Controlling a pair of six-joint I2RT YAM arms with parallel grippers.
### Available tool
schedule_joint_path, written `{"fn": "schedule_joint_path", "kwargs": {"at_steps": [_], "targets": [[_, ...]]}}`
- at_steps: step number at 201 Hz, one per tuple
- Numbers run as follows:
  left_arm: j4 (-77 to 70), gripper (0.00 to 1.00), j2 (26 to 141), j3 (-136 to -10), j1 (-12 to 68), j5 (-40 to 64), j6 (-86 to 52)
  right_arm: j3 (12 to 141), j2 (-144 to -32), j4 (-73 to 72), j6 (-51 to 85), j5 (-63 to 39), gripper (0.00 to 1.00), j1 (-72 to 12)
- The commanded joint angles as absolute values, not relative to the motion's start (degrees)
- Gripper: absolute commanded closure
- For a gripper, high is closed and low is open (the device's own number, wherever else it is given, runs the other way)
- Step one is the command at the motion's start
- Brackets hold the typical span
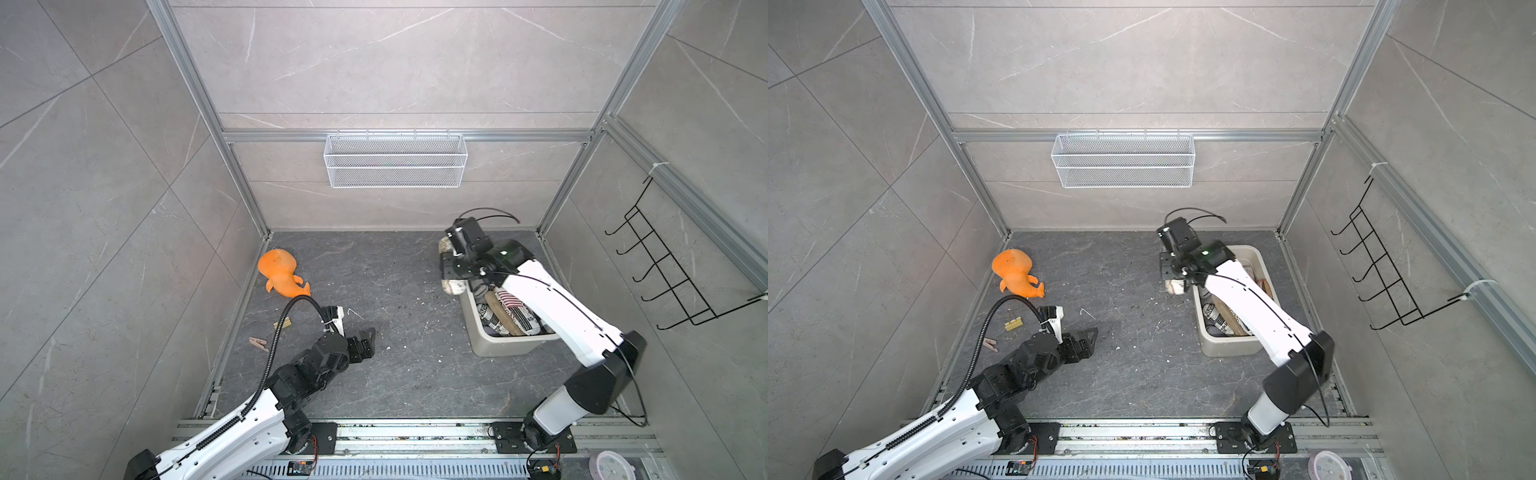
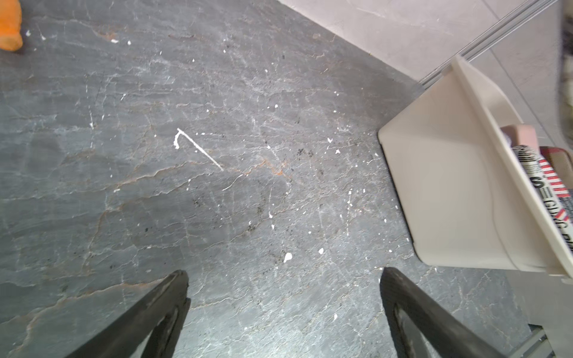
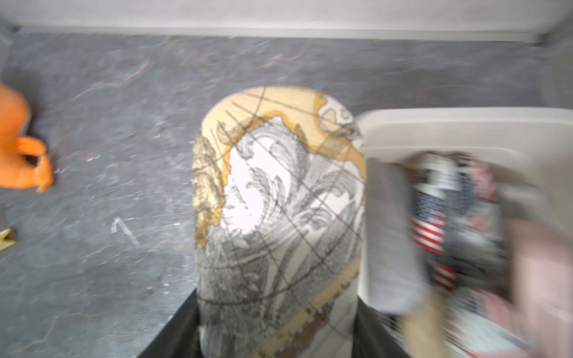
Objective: Put the glasses cases into the storage boxes
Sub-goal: Place the glasses case in the storage box.
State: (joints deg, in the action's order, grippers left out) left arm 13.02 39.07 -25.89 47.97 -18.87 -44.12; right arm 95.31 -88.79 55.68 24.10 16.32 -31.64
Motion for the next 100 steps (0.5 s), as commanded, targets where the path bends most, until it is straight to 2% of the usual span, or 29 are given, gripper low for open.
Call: {"fn": "schedule_joint_path", "kwargs": {"at_steps": [1,42,63,68,82,100], "targets": [[11.5,0.01,39.9,-28.3,47.8,-16.9,-42.6,88.2,-84.5,60.8,21.0,19.9,0.47,-28.2],[11.9,0.02,40.7,-28.6,47.8,-15.2,-44.0,76.4,-79.7,60.2,21.4,18.8,0.44,-27.4],[12.7,0.02,39.8,-28.8,47.8,-15.0,-43.9,74.2,-79.0,60.8,22.1,18.9,0.41,-27.3],[13.3,0.02,39.6,-29.0,47.8,-15.0,-43.8,73.7,-78.5,60.8,22.4,19.1,0.38,-27.3],[14.3,0.02,39.1,-29.6,47.8,-15.0,-43.6,73.0,-77.5,61.1,23.2,21.3,0.2,-27.4],[15.1,0.02,38.8,-30.3,47.8,-14.8,-43.3,76.3,-77.2,64.3,22.6,20.9,0.17,-27.5]]}}
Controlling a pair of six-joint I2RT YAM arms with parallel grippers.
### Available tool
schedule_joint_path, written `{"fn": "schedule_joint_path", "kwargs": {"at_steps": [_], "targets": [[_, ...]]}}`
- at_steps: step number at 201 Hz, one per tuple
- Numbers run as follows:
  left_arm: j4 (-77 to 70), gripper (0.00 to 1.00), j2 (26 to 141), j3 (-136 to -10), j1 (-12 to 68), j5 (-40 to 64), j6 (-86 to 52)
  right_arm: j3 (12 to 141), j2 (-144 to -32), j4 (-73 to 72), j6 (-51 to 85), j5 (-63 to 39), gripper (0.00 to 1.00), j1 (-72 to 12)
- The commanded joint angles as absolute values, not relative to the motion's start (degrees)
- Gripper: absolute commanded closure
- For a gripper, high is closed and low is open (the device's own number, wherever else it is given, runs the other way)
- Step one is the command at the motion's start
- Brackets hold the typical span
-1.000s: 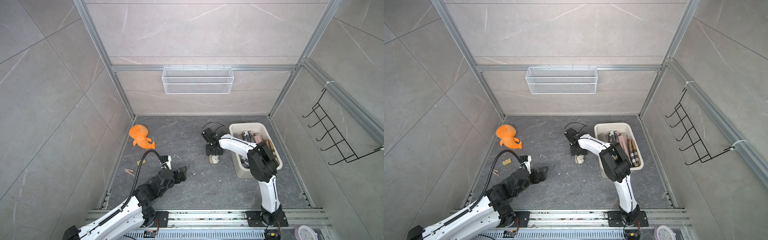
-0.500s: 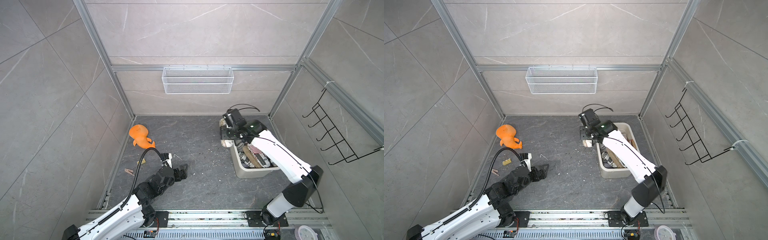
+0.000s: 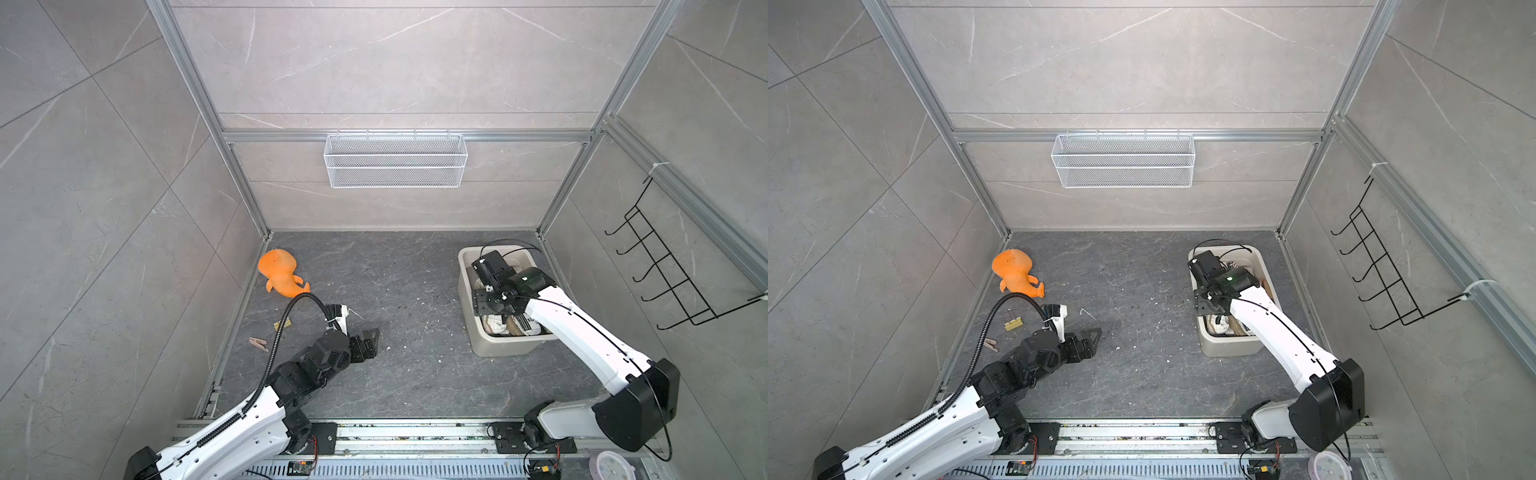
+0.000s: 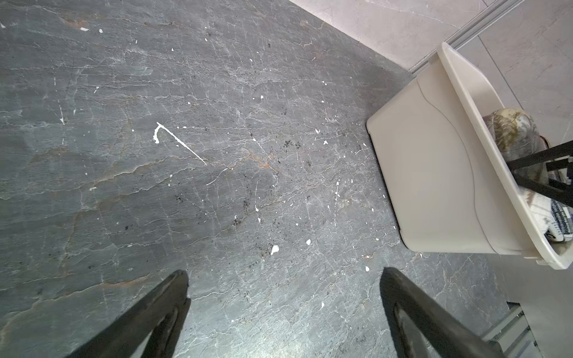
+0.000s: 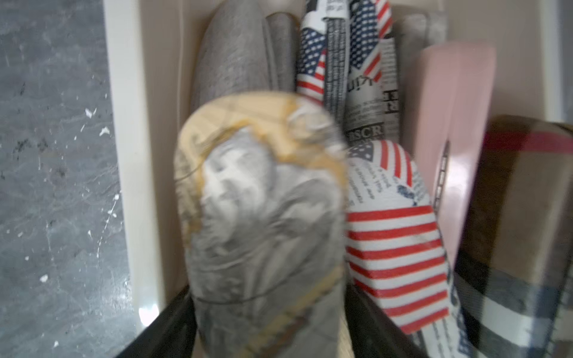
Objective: Put the glasses cases into the storage boxes
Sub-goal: Place the glasses case in the storage box.
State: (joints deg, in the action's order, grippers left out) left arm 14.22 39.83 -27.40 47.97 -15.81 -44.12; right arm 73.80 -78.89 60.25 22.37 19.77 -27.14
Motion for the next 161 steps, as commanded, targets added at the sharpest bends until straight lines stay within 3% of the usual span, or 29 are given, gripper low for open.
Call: {"fn": "schedule_joint_path", "kwargs": {"at_steps": [1,40,65,99,161], "targets": [[15.1,0.02,38.8,-30.3,47.8,-14.8,-43.3,76.5,-77.2,64.4,22.6,20.9,0.17,-27.6],[17.1,0.02,39.6,-31.5,47.8,-15.4,-42.8,85.5,-81.4,64.7,20.3,21.2,0.21,-31.0],[18.1,0.02,38.9,-31.3,47.8,-16.7,-43.7,89.8,-87.7,60.9,19.4,20.8,0.33,-30.8],[20.3,0.02,35.5,-30.2,47.8,-17.3,-44.9,95.3,-96.7,59.5,19.2,17.8,0.62,-29.4],[23.9,0.02,27.2,-27.5,47.8,-17.8,-46.0,86.7,-95.7,56.4,24.8,16.6,0.65,-29.4]]}}
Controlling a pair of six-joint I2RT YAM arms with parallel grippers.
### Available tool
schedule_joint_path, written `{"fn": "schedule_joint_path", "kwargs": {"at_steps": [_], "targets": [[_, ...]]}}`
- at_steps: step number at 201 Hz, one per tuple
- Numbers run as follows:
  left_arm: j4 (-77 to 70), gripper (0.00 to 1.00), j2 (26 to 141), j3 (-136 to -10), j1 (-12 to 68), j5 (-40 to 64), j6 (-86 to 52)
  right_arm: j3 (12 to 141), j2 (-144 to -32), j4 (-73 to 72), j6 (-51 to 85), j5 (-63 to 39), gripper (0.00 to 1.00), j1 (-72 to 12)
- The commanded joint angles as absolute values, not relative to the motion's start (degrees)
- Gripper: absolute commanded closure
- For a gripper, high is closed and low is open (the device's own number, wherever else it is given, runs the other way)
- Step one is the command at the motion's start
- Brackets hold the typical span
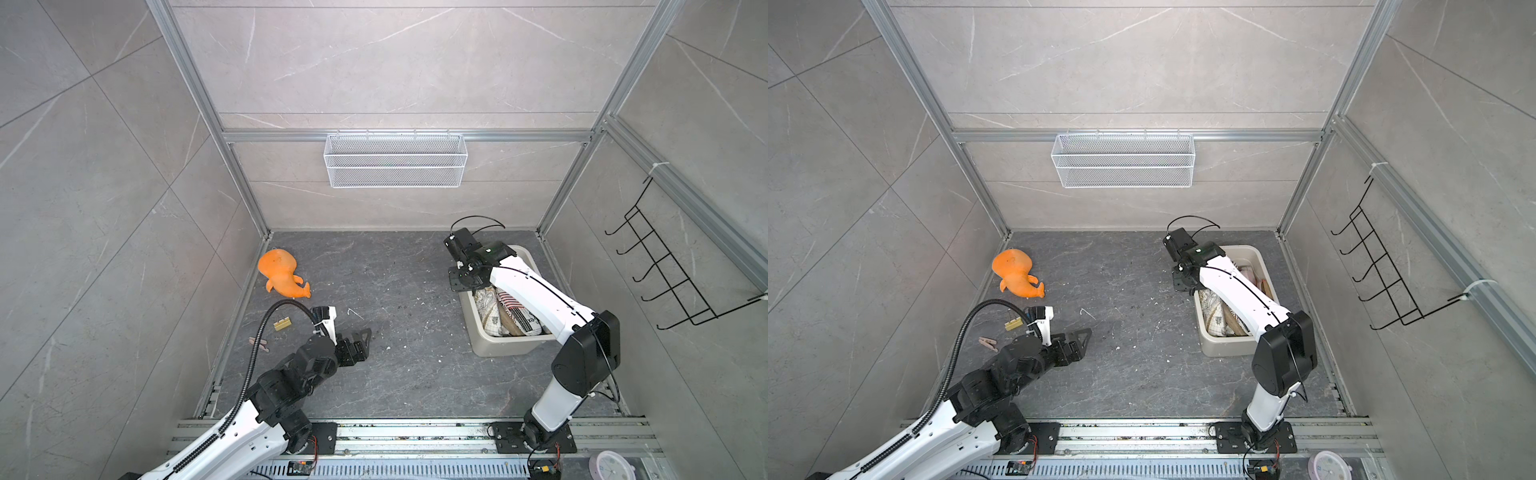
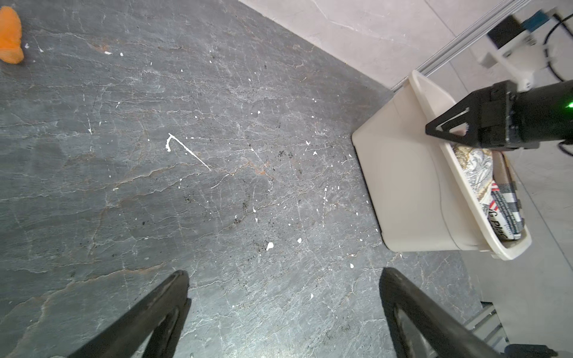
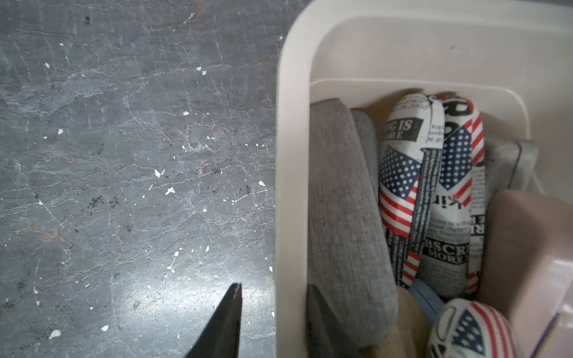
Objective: Put the glasses cases into the storage boxes
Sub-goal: Place the glasses case in the storage box, then move the storage box to the center of the board.
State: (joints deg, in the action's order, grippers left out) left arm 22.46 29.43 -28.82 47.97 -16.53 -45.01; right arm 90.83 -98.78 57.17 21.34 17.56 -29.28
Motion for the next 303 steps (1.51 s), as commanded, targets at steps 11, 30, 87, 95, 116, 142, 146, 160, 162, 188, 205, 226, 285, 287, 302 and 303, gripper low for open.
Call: {"fn": "schedule_joint_path", "kwargs": {"at_steps": [11,30,87,95,116,142,146,160,162,188,205,226,285,287,302,303], "targets": [[23.9,0.02,26.5,-27.1,47.8,-17.5,-46.0,84.5,-94.0,56.0,25.9,16.7,0.7,-29.5],[24.2,0.02,26.1,-27.0,47.8,-17.0,-45.9,81.8,-92.4,55.0,26.7,15.3,0.73,-30.2],[24.5,0.02,24.7,-27.8,47.8,-16.1,-45.2,82.7,-92.8,56.2,29.9,18.1,0.85,-34.1],[24.6,0.02,24.1,-27.8,47.8,-16.1,-45.0,83.4,-92.6,56.0,30.5,18.4,0.88,-35.0],[24.5,0.02,22.7,-27.9,47.8,-16.3,-44.1,86.5,-92.9,55.9,33.0,20.8,0.92,-39.1],[26.0,0.02,22.6,-29.9,47.8,-17.3,-42.8,91.2,-94.6,55.5,37.6,22.9,0.96,-45.2],[26.4,0.02,22.7,-30.3,47.8,-17.3,-42.8,91.8,-94.9,55.2,38.6,23.4,0.96,-46.0],[27.4,0.02,22.9,-31.1,47.8,-17.4,-42.8,93.4,-95.7,53.8,40.5,24.1,0.97,-48.9],[27.6,0.02,22.9,-31.2,47.8,-17.4,-42.9,93.8,-95.9,53.8,40.9,24.3,0.97,-49.3],[30.7,0.03,21.5,-32.7,47.8,-18.1,-43.5,97.8,-99.6,50.2,45.2,25.6,0.99,-55.0],[32.5,0.03,19.4,-33.1,47.8,-18.7,-43.6,101.8,-103.2,49.2,47.1,25.5,1.0,-57.4],[34.3,0.03,17.0,-33.4,47.8,-19.3,-43.2,107.4,-108.1,48.1,48.4,23.7,0.98,-58.4],[36.6,0.03,16.7,-35.8,47.8,-19.7,-42.5,133.6,-126.3,56.9,45.7,25.3,0.94,-57.8],[36.7,0.03,16.7,-36.0,47.8,-19.6,-42.5,134.7,-127.1,57.5,45.4,25.2,0.94,-57.8],[37.4,0.03,16.5,-36.4,47.8,-19.9,-42.4,145.6,-132.7,62.3,45.0,23.9,0.87,-57.9],[37.5,0.03,16.5,-36.4,47.8,-19.9,-42.4,146.4,-133.2,62.8,45.1,23.9,0.86,-58.0]]}}
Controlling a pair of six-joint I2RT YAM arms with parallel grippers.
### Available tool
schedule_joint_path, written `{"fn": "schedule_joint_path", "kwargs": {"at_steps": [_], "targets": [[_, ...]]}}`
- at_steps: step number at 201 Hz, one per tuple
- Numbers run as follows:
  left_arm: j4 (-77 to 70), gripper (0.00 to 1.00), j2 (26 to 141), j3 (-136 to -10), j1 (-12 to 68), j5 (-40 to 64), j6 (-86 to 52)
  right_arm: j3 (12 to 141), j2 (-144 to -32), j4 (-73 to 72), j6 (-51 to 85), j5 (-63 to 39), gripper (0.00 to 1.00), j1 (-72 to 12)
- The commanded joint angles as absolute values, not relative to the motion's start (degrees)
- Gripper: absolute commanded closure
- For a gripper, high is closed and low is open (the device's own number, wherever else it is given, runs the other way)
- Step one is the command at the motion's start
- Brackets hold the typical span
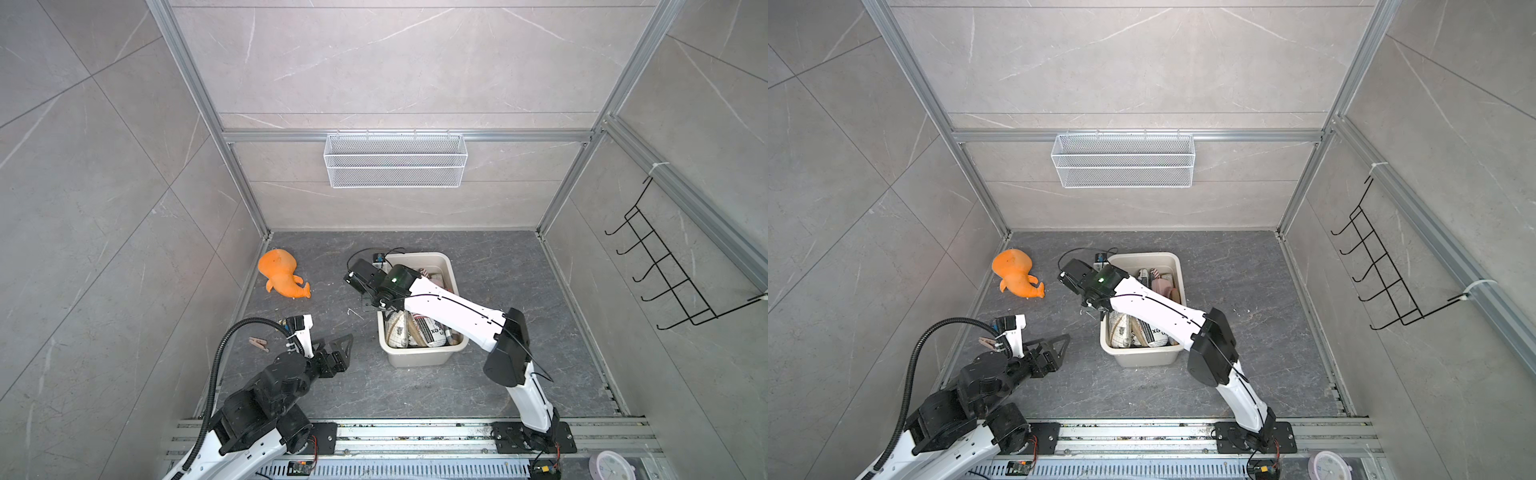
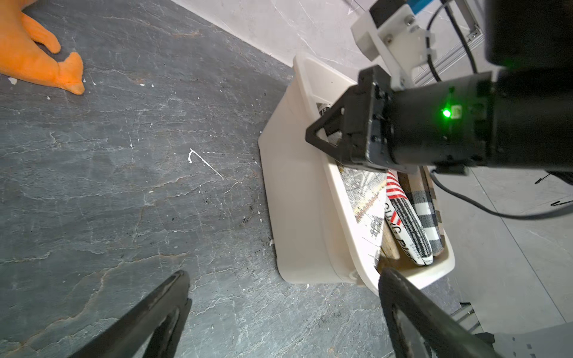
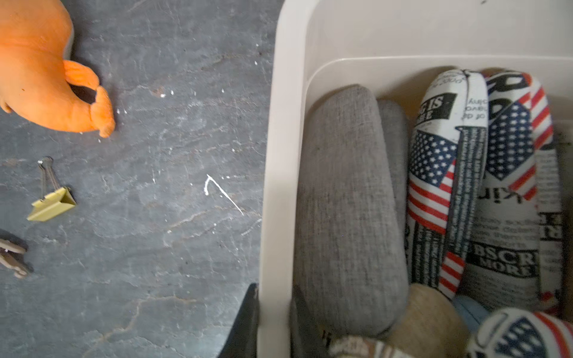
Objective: Put the glasses cases into the storage boxes
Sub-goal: Move the storage box to the center of the board, then reset both arms
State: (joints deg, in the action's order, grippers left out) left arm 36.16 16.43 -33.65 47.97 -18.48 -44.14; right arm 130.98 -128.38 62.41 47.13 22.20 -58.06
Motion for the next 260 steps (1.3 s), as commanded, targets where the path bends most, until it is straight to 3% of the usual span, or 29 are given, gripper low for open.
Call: {"fn": "schedule_joint_path", "kwargs": {"at_steps": [1,15,34,47,64,90,137,152,164,197,215,232,260], "targets": [[37.5,0.03,16.5,-36.4,47.8,-19.9,-42.4,147.1,-133.6,63.2,45.1,23.9,0.85,-57.9],[38.2,0.03,16.2,-37.0,47.8,-20.3,-42.2,159.6,-138.9,68.9,44.7,24.3,0.63,-58.3],[39.5,0.03,16.2,-38.1,47.8,-20.6,-41.5,180.9,-148.6,77.1,43.5,23.4,0.57,-58.3],[40.4,0.03,16.4,-38.9,47.8,-20.9,-41.4,173.4,-144.5,73.4,42.5,21.8,0.52,-58.2],[41.0,0.03,16.5,-39.2,47.8,-21.2,-40.9,169.7,-141.2,70.8,40.9,20.4,0.49,-58.3],[40.4,0.02,17.1,-38.8,47.8,-21.3,-40.5,178.5,-143.4,76.0,37.7,22.5,0.48,-58.2],[39.4,0.02,21.1,-40.6,47.8,-19.4,-37.9,181.3,-140.4,87.5,18.0,28.7,0.45,-58.1],[39.3,0.02,22.1,-40.8,47.8,-19.1,-37.3,169.9,-132.9,85.0,13.5,26.6,0.45,-57.2],[39.0,0.03,22.8,-40.6,47.8,-19.1,-37.1,163.0,-127.1,83.3,10.5,30.9,0.44,-57.0],[36.2,0.03,24.5,-40.2,47.8,-18.1,-37.0,137.9,-107.5,75.9,0.5,24.9,0.39,-56.3],[34.3,0.03,26.3,-40.0,47.8,-17.8,-36.3,127.5,-98.9,72.4,1.4,24.3,0.38,-55.5],[35.0,0.03,28.5,-41.6,47.8,-19.3,-34.8,109.3,-85.8,61.3,2.8,22.7,0.37,-54.5],[39.1,0.0,32.0,-46.5,47.8,-23.3,-32.4,84.5,-67.3,48.6,7.7,19.7,0.32,-47.3]]}}
